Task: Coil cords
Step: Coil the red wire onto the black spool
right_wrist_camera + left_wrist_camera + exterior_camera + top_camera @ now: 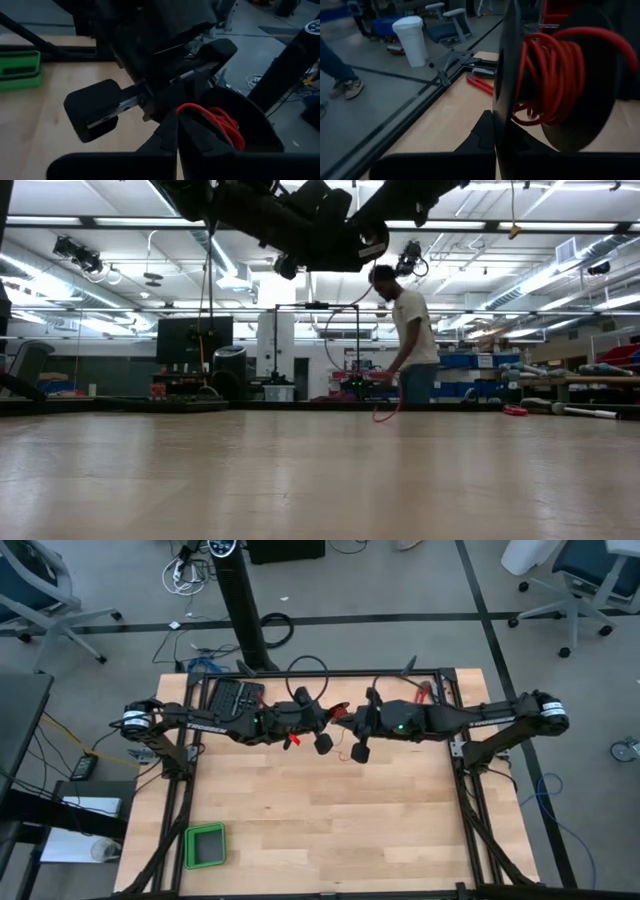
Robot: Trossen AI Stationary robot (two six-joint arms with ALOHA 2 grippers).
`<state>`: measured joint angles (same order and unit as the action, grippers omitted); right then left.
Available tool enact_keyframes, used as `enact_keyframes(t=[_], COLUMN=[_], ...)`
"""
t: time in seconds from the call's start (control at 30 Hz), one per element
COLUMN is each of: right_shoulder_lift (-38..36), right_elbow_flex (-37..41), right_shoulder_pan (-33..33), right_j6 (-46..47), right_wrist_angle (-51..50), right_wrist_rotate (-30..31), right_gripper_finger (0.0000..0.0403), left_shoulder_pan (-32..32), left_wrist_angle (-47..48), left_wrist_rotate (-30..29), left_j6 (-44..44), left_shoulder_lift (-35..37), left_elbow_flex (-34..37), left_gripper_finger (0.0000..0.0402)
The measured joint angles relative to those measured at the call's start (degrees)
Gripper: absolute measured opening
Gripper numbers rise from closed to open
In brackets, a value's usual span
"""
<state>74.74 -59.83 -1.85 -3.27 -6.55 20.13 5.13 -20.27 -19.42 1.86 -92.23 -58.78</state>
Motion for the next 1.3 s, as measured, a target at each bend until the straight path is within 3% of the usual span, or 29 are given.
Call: enact_keyframes(t=[0.3, 0.6, 1.0, 1.3], right_shoulder_lift=[4.88, 5.74, 5.90, 5.87], right_elbow_flex=[-0.02, -0.09, 0.17, 0.15], right_shoulder_pan=[-0.70, -4.30, -6.74, -9.80], right_j6=[-8.53, -18.00, -15.79, -14.83], right_wrist_angle=[3.27, 3.38, 2.24, 1.55], right_wrist_rotate=[4.90, 16.87, 18.13, 23.80], right_gripper_finger=[0.0000, 0.0004, 0.0070, 0.0057], left_shoulder_pan=[0.24, 1.22, 1.25, 1.25], left_wrist_angle=[1.25, 0.26, -4.48, -5.73], left_wrist_rotate=[-2.10, -0.01, 3.32, 5.35], left_j6=[8.15, 15.21, 17.08, 16.70], left_shoulder_lift=[-0.09, -0.11, 0.13, 0.11], left_elbow_flex=[0.00, 0.00, -0.13, -0.13], left_gripper_finger=[0.0000, 0.0000, 0.0001, 0.0001])
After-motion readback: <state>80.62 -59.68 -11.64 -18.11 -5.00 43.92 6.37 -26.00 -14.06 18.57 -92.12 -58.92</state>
